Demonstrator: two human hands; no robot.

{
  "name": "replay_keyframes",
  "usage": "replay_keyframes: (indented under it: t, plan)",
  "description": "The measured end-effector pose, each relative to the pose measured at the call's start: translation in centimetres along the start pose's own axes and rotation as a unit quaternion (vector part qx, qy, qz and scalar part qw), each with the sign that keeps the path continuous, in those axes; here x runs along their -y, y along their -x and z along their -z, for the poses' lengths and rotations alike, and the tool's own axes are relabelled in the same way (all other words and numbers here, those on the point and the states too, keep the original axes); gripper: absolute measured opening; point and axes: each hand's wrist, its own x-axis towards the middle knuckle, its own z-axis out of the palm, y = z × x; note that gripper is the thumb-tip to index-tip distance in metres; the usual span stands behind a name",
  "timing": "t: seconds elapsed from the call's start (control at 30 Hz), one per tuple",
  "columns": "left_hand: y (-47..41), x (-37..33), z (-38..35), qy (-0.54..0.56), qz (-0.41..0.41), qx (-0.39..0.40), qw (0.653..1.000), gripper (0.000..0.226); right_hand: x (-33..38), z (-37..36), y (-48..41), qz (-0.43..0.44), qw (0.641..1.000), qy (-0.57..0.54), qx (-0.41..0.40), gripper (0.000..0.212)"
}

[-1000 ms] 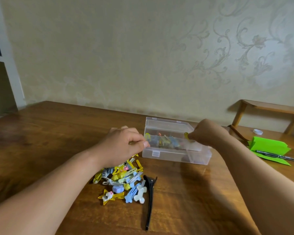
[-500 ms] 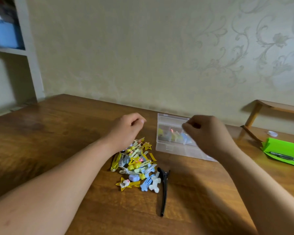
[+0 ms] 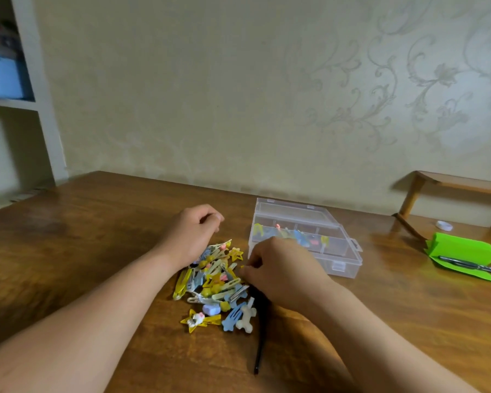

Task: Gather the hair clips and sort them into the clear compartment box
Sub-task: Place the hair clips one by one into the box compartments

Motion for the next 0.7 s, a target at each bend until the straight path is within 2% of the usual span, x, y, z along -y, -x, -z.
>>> replay_keyframes:
  t: [0.23,0.37,0.43,0.53,0.6,0.7]
  plan:
    - [0.0,0.0,-0.2,-0.001,-0.006,0.000,1.000,0.024,-0.4,0.1,0.2,0.032,0.999,0.030,-0.011,0.018]
    - [0.1,0.2,-0.1,0.003,-0.008,0.000,1.000,0.024,-1.6,1.6,-0.1,0.025,0.992,-0.041,-0.114,0.012]
    - [0.0,0.3,-0.2,0.004,-0.009,0.003,1.000,0.023,-3.6,3.4,-0.9,-0.009,0.982,-0.084,-0.169,0.013]
    - [-0.1,0.3,-0.3,0.007,-0.005,0.012,1.000,0.022,-7.9,6.4,-2.7,-0.093,0.968,-0.120,-0.199,0.014]
    - [-0.2,0.2,-0.3,0.002,-0.002,0.015,1.000,0.022,-10.8,7.8,-4.1,-0.148,0.968,-0.077,-0.189,0.016]
    - [-0.3,0.3,-0.3,0.000,0.002,0.020,1.000,0.021,-13.8,8.4,-6.0,-0.207,0.970,0.012,-0.128,0.020]
